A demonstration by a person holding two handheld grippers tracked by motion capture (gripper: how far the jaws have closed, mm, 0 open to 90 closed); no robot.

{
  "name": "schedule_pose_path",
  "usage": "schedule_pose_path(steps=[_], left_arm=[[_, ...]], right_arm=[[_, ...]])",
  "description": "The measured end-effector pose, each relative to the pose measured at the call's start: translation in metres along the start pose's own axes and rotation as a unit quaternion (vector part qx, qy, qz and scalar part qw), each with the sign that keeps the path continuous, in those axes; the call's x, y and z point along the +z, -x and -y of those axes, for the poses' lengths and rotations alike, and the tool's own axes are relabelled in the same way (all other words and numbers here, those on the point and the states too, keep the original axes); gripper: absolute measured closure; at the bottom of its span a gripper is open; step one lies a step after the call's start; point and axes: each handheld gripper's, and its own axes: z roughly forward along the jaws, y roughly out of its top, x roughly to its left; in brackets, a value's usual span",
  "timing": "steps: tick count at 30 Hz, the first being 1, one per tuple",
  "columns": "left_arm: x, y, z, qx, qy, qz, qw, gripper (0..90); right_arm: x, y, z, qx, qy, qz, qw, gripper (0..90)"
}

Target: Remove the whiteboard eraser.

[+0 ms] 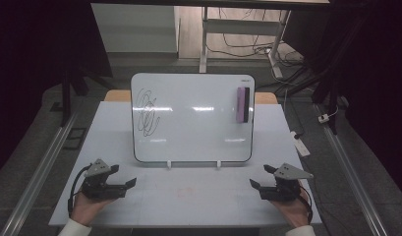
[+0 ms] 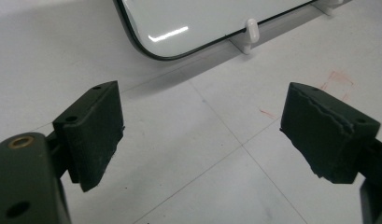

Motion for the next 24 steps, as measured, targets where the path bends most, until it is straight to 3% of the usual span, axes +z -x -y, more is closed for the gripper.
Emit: schedule_pose_path(steps=[13, 16, 24], left_arm=[[0.002, 0.003, -0.003, 0.004, -0.004, -0.001, 1.0000, 14.7], [0.002, 0.004, -0.003, 0.004, -0.003, 0.000, 1.0000, 14.7], [0.003, 0.000, -0.002, -0.002, -0.004, 0.001, 1.0000, 14.8]], right_arm=[[-0.009, -0.005, -0.024, 0.014, 0.033, 0.003, 0.9993, 26.0], [-0.008, -0.006, -0.031, 0.012, 0.028, 0.012, 0.9995, 26.4], [-0.007, -0.003, -0.057, 0.020, 0.042, 0.032, 0.9984, 27.6]])
